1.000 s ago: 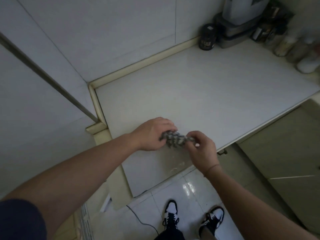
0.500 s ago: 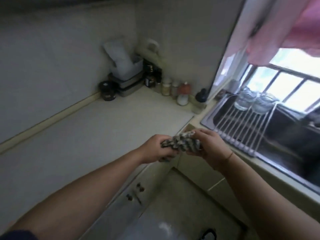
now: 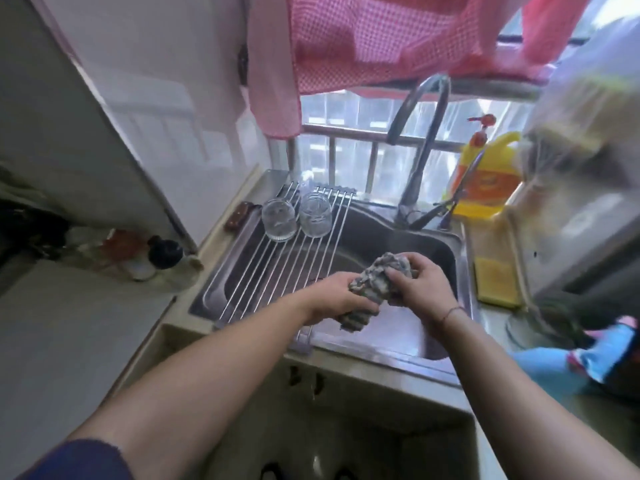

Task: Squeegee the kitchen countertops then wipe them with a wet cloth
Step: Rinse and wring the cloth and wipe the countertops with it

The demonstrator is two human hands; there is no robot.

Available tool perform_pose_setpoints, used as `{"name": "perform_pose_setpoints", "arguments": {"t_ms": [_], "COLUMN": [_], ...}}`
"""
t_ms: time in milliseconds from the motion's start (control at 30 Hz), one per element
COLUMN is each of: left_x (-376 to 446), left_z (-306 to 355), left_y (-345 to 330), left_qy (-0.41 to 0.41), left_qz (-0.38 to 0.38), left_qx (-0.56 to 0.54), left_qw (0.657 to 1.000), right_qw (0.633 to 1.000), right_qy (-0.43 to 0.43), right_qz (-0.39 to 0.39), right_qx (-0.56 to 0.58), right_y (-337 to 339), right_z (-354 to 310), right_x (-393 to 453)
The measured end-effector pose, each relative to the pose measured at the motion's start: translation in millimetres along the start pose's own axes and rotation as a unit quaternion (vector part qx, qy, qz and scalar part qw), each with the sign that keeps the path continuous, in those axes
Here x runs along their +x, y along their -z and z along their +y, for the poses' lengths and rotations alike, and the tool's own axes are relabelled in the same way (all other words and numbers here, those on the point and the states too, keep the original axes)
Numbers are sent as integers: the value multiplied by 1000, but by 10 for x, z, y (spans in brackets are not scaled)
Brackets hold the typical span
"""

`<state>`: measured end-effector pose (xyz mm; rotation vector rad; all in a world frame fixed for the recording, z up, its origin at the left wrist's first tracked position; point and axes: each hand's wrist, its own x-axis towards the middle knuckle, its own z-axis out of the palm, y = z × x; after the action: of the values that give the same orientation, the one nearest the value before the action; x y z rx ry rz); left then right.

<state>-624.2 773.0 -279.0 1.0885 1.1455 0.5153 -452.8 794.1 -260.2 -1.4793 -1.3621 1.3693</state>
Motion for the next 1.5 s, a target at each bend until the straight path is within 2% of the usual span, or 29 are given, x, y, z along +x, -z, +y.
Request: {"name": "perform_pose_setpoints", "arguments": {"t_ms": [67, 133, 200, 267, 333, 400, 467, 500, 567, 633, 667, 700, 733, 767, 833, 900, 933, 1000, 1067, 1133, 1200, 1233, 1300, 1367, 1433, 1500], "left_x": [278, 484, 680, 882, 1071, 1191, 1279, 1331, 1394, 1451, 1468, 1481, 1492, 1501, 1518, 1539, 1550, 1616, 1723, 1824, 1881, 1869, 1846, 1849, 1891, 1923], "left_z": [52, 72, 59, 59, 9, -52, -95, -118, -108, -97, -93, -86, -86, -86, -63, -31, -5, 39, 86, 110, 94, 78, 55, 31, 45, 77], "left_y": [-10, 64, 169, 226, 276, 319, 297, 256, 159, 184, 245, 321, 397, 464, 549, 559, 551, 519, 488, 457, 437, 429, 452, 497, 538, 572], "left_qy": [21, 54, 72, 68, 33, -20, -72, -89, -72, 5, 63, 119, 165, 196, 232, 263, 279, 280, 251, 177, 65, 21, -24, -82, -139, -186], "left_qz": [-6, -46, -68, -35, -1, -25, -68, -67, -31, -46, -72, -104, -141, -187, -276, -348, -372, -369, -303, -218, -128, -85, -37, -33, -31, -22], "left_qx": [-12, -74, -134, -140, -64, 35, 134, 178, 218, 166, 100, 21, -39, -75, -87, -48, -12, 100, 228, 381, 555, 612, 675, 738, 772, 776], "left_qw": [1000, 995, 986, 987, 997, 999, 986, 978, 973, 985, 990, 987, 975, 960, 929, 899, 885, 881, 891, 881, 819, 786, 737, 669, 619, 602], "right_qw": [998, 993, 988, 982, 975, 967, 953, 945, 940, 974, 987, 986, 977, 959, 899, 853, 847, 838, 844, 829, 805, 812, 845, 886, 925, 941], "right_qy": [-14, -57, -112, -169, -205, -219, -241, -254, -257, -166, -86, 4, 98, 180, 286, 325, 329, 341, 271, 118, 22, -12, -71, -134, -204, -264], "right_qz": [55, 101, 99, 57, 18, 6, -28, -48, -48, 51, 124, 162, 148, 98, -25, -62, -57, -35, -30, -57, -74, -80, -87, -99, -110, -135], "right_qx": [-13, 5, 37, 67, 82, 127, 179, 202, 219, 144, 60, -32, -115, -198, -332, -403, -414, -425, -462, -544, -589, -578, -523, -433, -300, -162], "right_y": [109, 225, 320, 364, 370, 364, 353, 346, 331, 336, 343, 336, 302, 248, 112, -24, -79, -151, -187, -201, -224, -247, -301, -355, -376, -346], "right_z": [101, 217, 345, 455, 511, 513, 473, 453, 474, 598, 683, 761, 834, 917, 1080, 1183, 1189, 1213, 1124, 989, 850, 806, 763, 774, 769, 704], "right_x": [193, 364, 477, 536, 589, 679, 793, 839, 890, 878, 841, 792, 746, 722, 792, 948, 1029, 1174, 1277, 1370, 1437, 1459, 1489, 1487, 1471, 1437]}}
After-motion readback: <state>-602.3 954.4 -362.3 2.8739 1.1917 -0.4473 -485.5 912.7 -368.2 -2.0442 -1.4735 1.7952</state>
